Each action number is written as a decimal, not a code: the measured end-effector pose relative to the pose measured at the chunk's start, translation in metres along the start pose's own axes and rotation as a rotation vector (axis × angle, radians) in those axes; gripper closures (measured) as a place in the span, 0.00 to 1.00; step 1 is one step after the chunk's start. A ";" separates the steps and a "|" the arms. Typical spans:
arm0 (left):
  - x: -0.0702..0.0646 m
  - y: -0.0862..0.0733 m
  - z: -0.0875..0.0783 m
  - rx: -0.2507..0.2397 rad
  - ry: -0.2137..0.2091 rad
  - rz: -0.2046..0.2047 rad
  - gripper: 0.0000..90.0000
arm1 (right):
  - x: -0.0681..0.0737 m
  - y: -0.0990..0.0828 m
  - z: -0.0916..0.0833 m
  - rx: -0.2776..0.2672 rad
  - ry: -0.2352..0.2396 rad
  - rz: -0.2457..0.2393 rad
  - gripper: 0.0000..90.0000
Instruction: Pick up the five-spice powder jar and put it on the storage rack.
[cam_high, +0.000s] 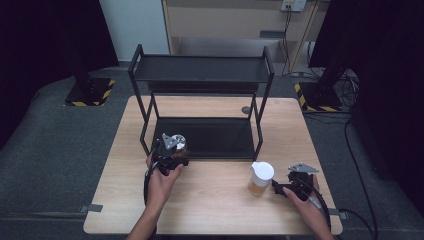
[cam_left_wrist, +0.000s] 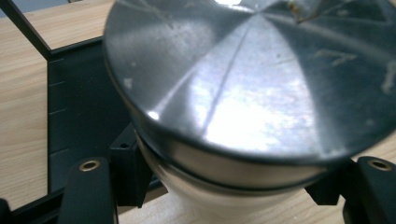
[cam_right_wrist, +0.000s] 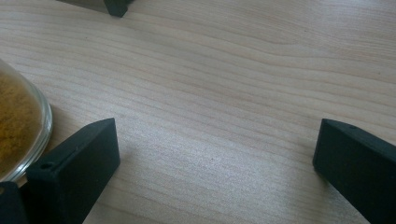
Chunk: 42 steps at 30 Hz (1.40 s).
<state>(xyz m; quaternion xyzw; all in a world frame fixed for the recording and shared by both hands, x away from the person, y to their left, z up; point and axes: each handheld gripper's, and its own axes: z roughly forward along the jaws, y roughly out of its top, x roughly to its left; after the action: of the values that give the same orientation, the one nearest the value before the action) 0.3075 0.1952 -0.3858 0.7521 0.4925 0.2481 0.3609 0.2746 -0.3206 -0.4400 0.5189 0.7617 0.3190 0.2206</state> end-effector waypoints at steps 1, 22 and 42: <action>0.001 0.001 0.002 0.003 0.000 0.000 0.33 | 0.000 0.000 0.000 0.000 0.000 0.000 0.02; 0.009 0.020 0.046 0.025 0.014 -0.007 0.33 | -0.001 0.000 0.000 0.000 0.004 -0.006 0.02; 0.017 0.018 0.068 0.024 0.001 -0.001 0.33 | -0.001 0.000 0.000 0.000 0.004 -0.005 0.02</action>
<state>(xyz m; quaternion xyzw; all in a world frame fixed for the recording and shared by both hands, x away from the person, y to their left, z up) 0.3738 0.1859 -0.4128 0.7561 0.4960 0.2425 0.3515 0.2753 -0.3215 -0.4401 0.5163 0.7635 0.3195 0.2200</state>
